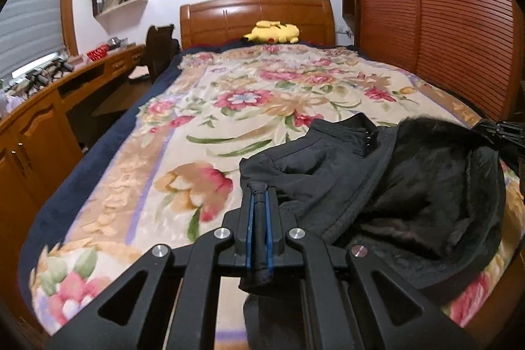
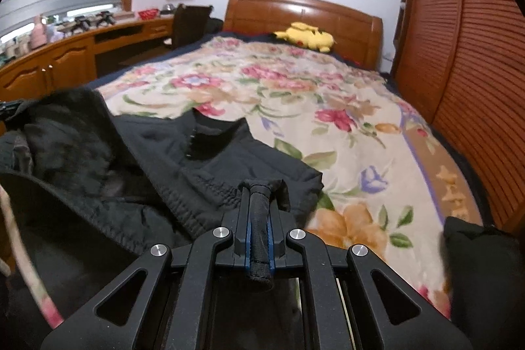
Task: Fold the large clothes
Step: 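Lift the hem with both tools and fold it toward the collar, then lower the hem onto the jacket and open both tools, then grasp the folded jacket edge with the left tool while the right tool grasps it too, then fold the held edge over with both tools and open them, then grasp the folded jacket end with the right tool and lift it, then fold the lifted jacket end over the bundle with the right tool and release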
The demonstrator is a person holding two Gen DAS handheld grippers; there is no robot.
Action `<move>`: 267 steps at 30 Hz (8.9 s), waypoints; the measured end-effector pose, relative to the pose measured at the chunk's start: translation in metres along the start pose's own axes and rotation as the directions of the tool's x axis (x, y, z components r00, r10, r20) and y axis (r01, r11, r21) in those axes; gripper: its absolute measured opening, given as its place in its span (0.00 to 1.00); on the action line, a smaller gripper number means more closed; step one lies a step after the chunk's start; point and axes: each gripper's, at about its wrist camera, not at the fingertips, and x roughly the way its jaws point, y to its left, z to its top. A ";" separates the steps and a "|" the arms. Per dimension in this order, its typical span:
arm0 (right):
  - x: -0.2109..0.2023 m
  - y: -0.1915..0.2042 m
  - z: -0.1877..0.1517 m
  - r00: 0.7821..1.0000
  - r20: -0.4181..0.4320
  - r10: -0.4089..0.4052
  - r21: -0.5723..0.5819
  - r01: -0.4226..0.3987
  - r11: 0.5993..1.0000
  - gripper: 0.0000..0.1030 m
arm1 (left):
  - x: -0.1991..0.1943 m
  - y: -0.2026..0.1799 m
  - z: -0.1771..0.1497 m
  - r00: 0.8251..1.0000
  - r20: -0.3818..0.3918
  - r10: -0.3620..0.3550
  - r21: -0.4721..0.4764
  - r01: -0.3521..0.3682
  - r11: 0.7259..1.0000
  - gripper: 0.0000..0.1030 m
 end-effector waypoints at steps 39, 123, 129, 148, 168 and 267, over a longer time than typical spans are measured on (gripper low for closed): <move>0.145 -0.080 0.080 0.991 -0.066 -0.112 0.106 0.119 0.987 0.78 | 0.125 0.009 0.026 0.988 -0.138 -0.067 0.002 0.068 0.998 0.38; 0.078 -0.041 -0.084 0.950 -0.290 0.119 0.328 -0.019 0.944 0.64 | 0.094 -0.011 -0.075 0.964 -0.255 -0.076 0.021 0.084 0.996 0.04; 0.072 -0.033 -0.075 0.940 -0.312 0.136 0.240 -0.061 0.969 0.23 | 0.064 -0.006 -0.078 0.978 -0.199 -0.059 0.004 0.061 0.998 0.01; -0.027 -0.006 -0.055 0.985 -0.171 0.017 0.054 -0.008 0.999 0.06 | -0.023 -0.003 -0.081 0.990 -0.105 -0.094 0.013 0.096 0.995 0.02; -0.024 -0.013 -0.081 0.985 -0.173 -0.022 0.220 0.060 0.974 0.72 | -0.055 -0.033 -0.084 0.984 -0.056 -0.167 0.018 0.169 0.985 0.51; 0.024 0.243 0.031 0.953 -0.101 0.285 -0.055 -0.291 0.955 0.69 | -0.084 0.010 -0.121 0.997 -0.002 -0.074 -0.119 0.074 0.990 0.55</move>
